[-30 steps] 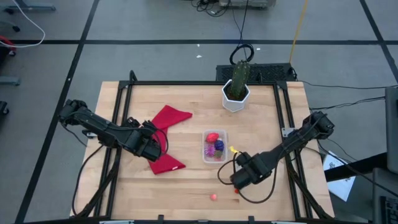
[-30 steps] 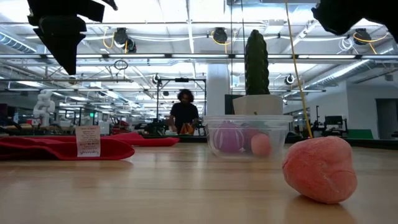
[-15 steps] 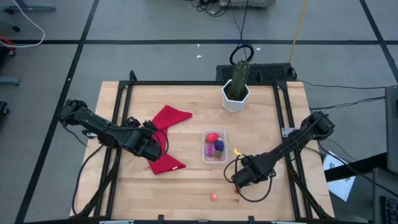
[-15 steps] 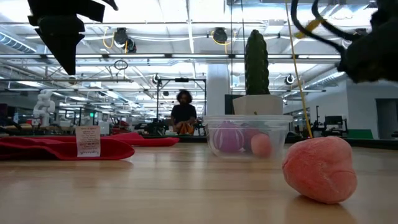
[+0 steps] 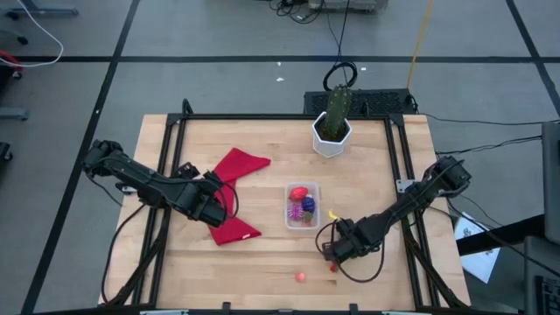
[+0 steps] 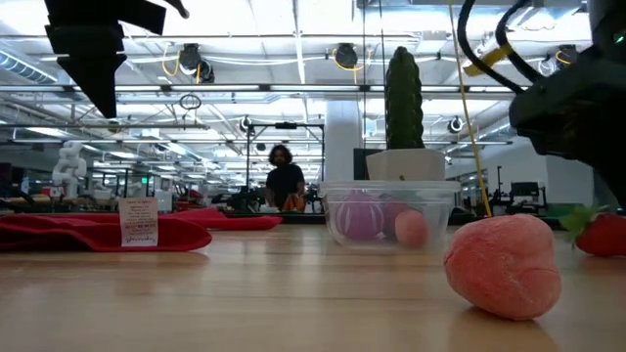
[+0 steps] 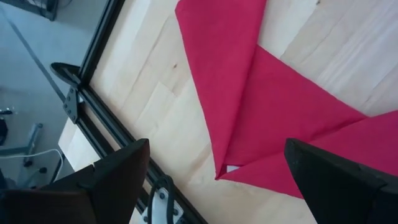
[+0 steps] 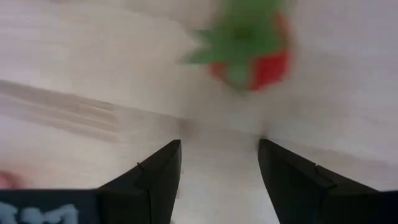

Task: Pick and placing Produce into tupperware
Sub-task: Put the top red strawberry into the transparent bin

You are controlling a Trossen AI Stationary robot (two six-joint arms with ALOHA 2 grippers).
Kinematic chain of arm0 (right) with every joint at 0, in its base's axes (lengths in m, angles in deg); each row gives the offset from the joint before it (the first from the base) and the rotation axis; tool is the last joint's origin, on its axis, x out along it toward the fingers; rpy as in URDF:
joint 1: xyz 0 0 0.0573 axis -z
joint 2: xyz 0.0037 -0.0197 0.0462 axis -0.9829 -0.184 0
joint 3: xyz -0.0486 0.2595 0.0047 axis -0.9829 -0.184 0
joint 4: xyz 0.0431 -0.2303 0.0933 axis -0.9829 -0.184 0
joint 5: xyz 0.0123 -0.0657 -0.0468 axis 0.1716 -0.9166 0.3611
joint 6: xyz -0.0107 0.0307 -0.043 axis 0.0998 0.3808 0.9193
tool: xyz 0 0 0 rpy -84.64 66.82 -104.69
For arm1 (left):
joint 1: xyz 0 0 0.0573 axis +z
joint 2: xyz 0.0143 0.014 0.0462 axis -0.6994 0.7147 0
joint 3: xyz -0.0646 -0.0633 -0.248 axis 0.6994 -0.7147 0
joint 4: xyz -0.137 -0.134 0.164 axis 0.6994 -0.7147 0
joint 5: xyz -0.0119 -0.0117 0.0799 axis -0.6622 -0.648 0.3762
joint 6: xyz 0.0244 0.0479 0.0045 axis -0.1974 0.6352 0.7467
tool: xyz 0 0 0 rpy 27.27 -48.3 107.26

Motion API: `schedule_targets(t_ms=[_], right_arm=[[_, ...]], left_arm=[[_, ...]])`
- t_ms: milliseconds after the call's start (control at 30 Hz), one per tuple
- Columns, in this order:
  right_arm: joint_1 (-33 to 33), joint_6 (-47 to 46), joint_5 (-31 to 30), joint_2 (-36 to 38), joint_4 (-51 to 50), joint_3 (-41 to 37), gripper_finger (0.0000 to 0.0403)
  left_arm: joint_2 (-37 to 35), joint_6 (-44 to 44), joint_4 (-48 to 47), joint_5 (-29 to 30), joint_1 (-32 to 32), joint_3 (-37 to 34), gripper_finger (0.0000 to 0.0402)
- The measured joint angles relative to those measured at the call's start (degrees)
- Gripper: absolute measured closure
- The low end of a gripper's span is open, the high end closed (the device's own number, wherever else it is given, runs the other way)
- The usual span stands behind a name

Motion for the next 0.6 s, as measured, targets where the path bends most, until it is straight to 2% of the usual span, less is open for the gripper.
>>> schedule_targets(t_ms=[100,167,600], right_arm=[[0.15,1.23,-5.22,-0.07,-0.48,2.02,0.0197],[0.36,1.55,-6.55,-0.05,-2.31,3.16,0.0197],[-1.11,5.77,-5.78,1.23,-11.2,7.17,0.0197]], left_arm=[[0.0,0.97,0.0,0.61,0.0,0.0,0.0023],[0.01,1.23,-0.05,1.19,0.0,0.0,0.0023],[0.02,1.81,-0.06,1.54,0.0,0.0,0.0023]])
